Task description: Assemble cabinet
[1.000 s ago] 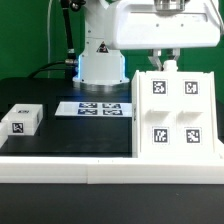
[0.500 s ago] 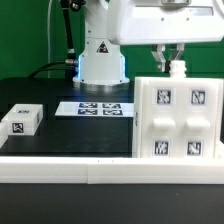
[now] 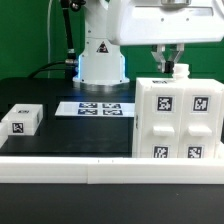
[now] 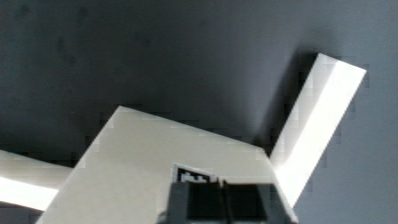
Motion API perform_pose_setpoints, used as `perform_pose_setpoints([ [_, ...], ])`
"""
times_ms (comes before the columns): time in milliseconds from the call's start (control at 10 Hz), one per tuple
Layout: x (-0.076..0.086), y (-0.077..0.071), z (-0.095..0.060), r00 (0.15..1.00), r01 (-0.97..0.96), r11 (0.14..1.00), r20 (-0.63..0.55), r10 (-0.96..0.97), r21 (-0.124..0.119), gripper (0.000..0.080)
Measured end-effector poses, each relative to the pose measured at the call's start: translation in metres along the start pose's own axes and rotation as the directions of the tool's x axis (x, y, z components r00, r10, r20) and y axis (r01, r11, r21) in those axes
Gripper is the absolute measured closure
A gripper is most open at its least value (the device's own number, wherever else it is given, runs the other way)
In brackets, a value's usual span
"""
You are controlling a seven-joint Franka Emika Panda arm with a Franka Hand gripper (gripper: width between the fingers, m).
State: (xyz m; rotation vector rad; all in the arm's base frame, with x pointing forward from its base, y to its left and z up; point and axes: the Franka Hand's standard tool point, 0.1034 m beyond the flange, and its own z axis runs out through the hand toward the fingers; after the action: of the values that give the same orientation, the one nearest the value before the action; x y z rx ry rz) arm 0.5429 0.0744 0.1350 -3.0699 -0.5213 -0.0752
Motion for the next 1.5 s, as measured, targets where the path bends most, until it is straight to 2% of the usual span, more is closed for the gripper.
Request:
perform_pose_setpoints([
  [100,0.000,0.000,0.000,1.000,0.000,1.000,0.000,0.000,0.000,0.0767],
  [300,0.000,0.000,0.000,1.000,0.000,1.000,0.000,0.000,0.000,0.0405],
  [400,0.000,0.000,0.000,1.000,0.000,1.000,0.000,0.000,0.000,0.0405],
  [600,0.000,0.000,0.000,1.000,0.000,1.000,0.000,0.000,0.000,0.0129],
  [700,0.000,0.000,0.000,1.000,0.000,1.000,0.000,0.000,0.000,0.0129],
  [800,-0.001,0.000,0.000,1.000,-0.021,1.000,-0.003,0.021,0.000,0.0026],
  [1000,-0.021,0.000,0.005,0.991,-0.136,0.991,0.010,0.136,-0.001,0.0005],
  [1200,-0.032,-0.002,0.014,0.982,-0.187,0.982,0.022,0.187,-0.002,0.0001],
  [1500,-0.031,-0.001,0.013,0.983,-0.183,0.983,0.019,0.183,-0.002,0.0002],
])
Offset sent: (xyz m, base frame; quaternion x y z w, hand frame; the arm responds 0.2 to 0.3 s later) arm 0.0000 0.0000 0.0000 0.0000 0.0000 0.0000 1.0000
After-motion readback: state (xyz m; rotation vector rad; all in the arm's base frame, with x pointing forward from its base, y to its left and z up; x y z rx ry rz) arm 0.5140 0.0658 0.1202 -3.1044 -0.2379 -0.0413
